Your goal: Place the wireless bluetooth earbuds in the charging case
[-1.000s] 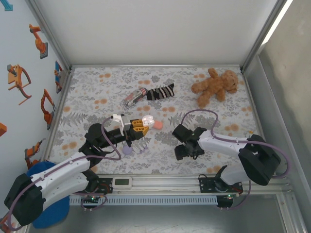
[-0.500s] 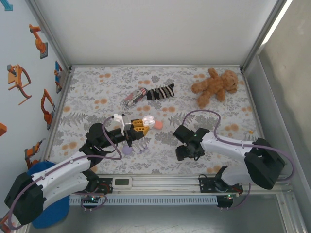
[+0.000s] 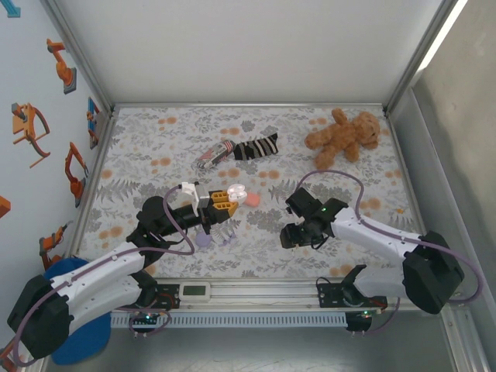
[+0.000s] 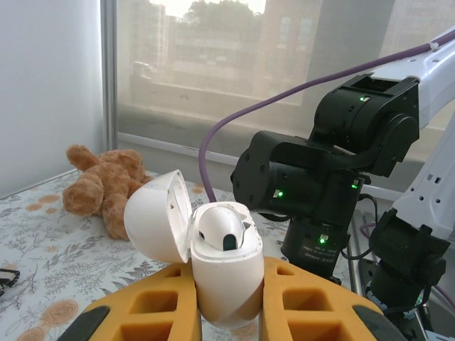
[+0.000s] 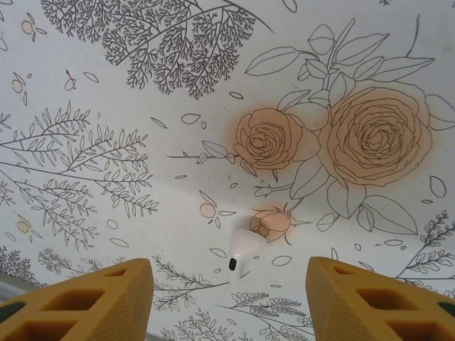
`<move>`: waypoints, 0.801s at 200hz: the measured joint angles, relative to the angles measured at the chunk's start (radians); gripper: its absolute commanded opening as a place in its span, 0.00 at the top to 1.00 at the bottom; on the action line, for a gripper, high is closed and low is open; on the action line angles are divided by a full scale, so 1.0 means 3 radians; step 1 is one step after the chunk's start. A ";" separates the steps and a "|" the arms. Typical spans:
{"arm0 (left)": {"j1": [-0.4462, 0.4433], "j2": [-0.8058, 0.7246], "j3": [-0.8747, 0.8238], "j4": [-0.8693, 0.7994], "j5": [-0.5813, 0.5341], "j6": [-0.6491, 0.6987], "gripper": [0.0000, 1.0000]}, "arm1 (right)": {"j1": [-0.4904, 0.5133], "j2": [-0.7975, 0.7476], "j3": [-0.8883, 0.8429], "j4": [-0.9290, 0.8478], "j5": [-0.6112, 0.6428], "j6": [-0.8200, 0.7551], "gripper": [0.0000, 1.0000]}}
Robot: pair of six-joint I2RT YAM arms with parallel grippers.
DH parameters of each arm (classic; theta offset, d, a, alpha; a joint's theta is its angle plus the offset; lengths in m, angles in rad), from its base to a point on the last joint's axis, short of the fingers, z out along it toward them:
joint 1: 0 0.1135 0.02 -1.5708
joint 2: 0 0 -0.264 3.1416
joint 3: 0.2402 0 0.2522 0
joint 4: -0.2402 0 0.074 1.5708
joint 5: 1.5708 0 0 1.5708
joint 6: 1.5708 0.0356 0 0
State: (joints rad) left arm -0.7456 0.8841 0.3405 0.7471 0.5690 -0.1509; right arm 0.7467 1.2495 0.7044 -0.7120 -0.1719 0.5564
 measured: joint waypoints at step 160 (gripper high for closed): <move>0.0000 0.0000 0.0000 -0.0020 0.0000 0.0001 1.00 | -0.0014 0.0357 -0.0089 0.0153 -0.0100 -0.0011 0.64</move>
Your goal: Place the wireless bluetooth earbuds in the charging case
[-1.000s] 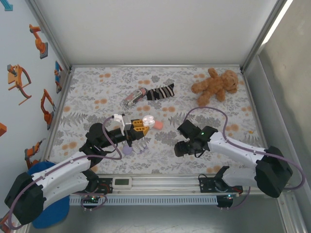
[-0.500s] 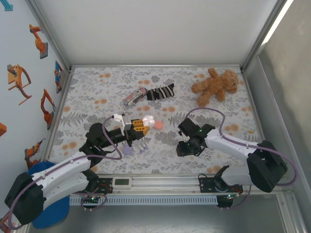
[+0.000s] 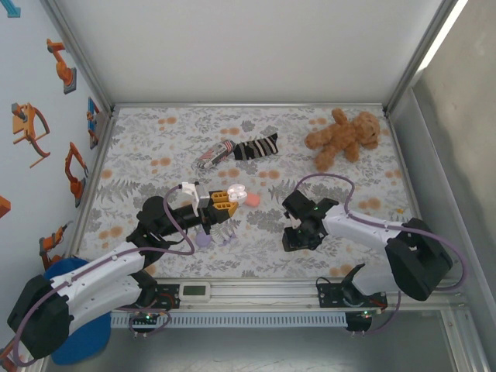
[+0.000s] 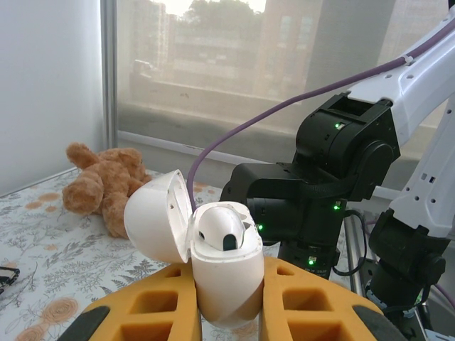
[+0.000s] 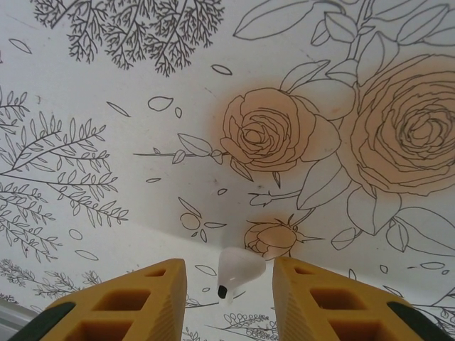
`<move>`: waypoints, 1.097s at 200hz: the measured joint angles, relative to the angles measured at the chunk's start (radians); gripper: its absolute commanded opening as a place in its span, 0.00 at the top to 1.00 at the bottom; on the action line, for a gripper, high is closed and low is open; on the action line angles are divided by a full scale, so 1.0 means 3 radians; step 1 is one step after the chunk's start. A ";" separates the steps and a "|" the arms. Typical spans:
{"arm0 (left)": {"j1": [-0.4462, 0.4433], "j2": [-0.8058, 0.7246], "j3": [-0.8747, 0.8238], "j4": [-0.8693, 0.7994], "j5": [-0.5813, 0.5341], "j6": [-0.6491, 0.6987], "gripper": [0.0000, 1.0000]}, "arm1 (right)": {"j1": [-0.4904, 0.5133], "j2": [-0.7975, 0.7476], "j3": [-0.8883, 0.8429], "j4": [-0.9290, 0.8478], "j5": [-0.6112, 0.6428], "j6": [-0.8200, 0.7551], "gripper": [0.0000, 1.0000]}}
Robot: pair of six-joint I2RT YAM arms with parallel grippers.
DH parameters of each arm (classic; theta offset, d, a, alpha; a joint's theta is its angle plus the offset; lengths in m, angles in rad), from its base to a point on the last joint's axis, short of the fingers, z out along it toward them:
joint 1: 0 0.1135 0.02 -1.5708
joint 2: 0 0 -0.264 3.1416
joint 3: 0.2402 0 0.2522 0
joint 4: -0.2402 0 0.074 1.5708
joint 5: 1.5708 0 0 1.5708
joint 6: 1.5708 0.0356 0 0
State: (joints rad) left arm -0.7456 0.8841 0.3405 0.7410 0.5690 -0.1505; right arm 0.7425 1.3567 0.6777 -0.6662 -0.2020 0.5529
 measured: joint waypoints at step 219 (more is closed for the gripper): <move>-0.0001 -0.0015 0.0000 -0.0010 -0.0001 0.0000 1.00 | -0.0024 0.0155 -0.0017 0.0034 0.0055 0.0001 0.75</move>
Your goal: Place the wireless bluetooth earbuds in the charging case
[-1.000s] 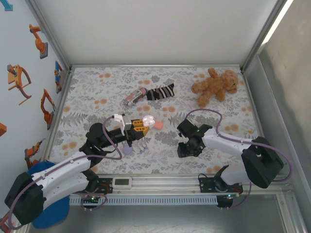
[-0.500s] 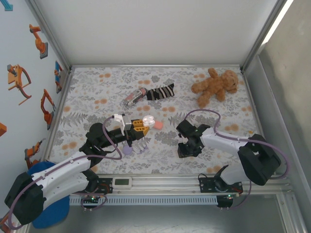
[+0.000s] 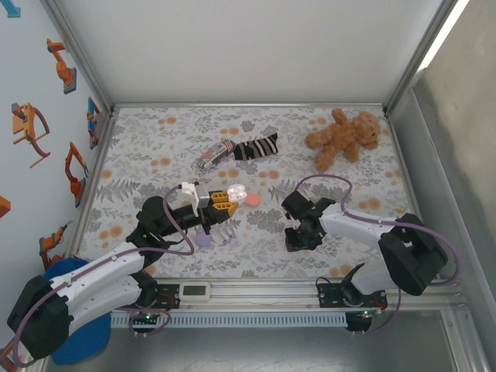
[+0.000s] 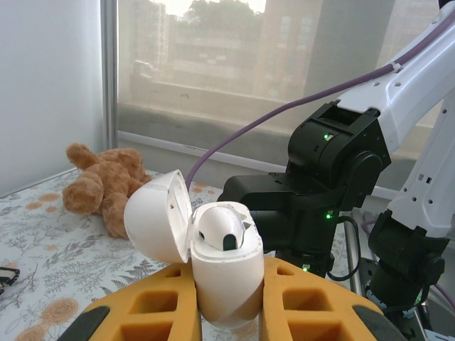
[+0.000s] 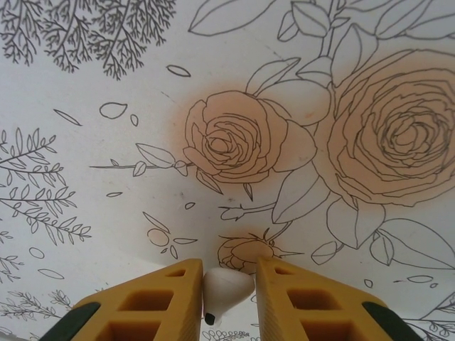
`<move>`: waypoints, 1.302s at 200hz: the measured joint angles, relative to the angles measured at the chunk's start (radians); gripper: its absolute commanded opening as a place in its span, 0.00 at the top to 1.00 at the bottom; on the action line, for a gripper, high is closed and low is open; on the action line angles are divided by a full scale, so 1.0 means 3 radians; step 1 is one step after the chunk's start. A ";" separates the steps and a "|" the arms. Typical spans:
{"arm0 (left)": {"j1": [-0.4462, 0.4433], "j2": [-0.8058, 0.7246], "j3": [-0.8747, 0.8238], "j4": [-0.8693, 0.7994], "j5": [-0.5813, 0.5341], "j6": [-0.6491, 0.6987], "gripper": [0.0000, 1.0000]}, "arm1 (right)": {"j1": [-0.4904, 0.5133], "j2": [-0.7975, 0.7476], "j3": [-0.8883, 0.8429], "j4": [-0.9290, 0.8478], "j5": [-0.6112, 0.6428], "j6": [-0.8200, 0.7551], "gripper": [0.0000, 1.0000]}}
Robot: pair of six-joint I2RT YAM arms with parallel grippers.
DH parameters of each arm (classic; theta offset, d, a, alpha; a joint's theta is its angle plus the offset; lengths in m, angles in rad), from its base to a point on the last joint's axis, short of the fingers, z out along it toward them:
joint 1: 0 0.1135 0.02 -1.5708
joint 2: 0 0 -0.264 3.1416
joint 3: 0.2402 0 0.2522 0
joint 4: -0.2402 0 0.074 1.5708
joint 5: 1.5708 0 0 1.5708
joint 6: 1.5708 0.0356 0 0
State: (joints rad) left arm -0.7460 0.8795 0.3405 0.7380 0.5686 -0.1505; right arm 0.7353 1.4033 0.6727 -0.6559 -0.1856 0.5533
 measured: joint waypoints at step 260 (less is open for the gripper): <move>0.0000 -0.0045 0.0000 -0.0004 -0.0090 -0.0001 1.00 | 0.0000 -0.0399 0.1227 -0.0186 0.0238 -0.0264 0.77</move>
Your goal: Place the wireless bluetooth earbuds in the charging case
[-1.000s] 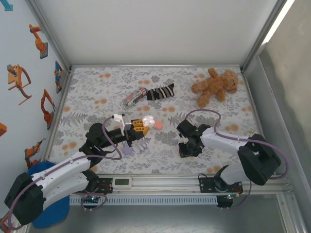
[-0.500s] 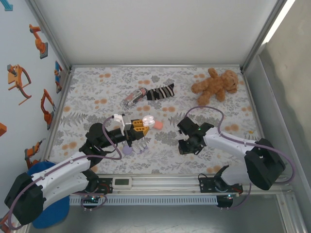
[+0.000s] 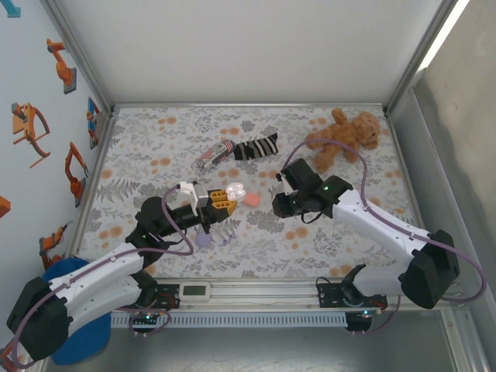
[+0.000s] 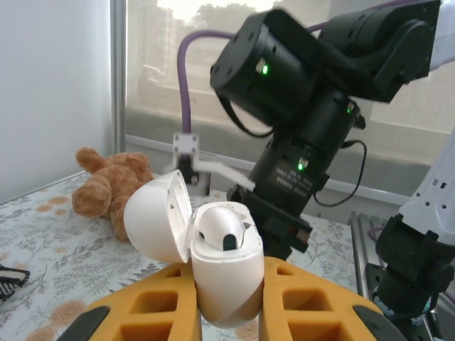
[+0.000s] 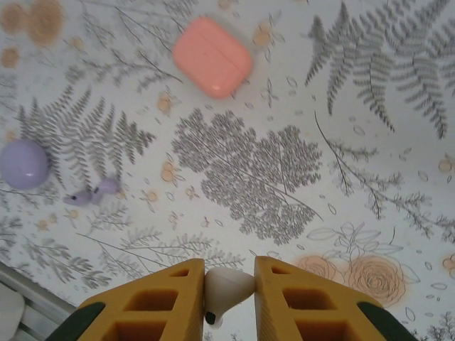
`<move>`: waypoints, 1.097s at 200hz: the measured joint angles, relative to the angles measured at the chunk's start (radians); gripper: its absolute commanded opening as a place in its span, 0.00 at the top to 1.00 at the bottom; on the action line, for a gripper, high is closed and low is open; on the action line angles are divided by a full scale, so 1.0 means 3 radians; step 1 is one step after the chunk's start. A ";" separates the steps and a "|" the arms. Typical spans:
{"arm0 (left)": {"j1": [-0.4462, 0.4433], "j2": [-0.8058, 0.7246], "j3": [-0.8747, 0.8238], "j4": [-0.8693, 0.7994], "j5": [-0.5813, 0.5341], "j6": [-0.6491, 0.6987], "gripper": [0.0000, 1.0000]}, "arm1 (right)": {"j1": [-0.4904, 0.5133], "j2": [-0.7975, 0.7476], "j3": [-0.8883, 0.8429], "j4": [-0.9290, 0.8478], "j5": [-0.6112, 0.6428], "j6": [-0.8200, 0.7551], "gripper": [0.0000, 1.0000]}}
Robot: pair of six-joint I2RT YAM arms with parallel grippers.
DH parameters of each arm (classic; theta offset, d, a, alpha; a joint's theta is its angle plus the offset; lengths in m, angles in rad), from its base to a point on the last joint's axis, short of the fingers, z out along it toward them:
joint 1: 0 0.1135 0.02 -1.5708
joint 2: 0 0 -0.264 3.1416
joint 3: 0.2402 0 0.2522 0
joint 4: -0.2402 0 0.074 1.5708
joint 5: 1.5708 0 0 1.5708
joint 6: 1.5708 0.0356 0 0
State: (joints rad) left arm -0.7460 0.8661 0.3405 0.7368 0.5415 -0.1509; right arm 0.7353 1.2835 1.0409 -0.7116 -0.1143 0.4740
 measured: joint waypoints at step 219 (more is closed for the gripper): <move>-0.0005 0.0601 0.0280 0.0266 -0.0033 0.0000 1.00 | 0.0037 -0.0263 0.1007 0.0197 -0.0356 -0.0361 0.77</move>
State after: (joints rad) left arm -0.7475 1.0466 0.4244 0.8165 0.5316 -0.1509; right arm 0.7464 1.2045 1.3430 -0.6525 -0.2211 0.3656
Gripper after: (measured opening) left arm 0.197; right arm 0.226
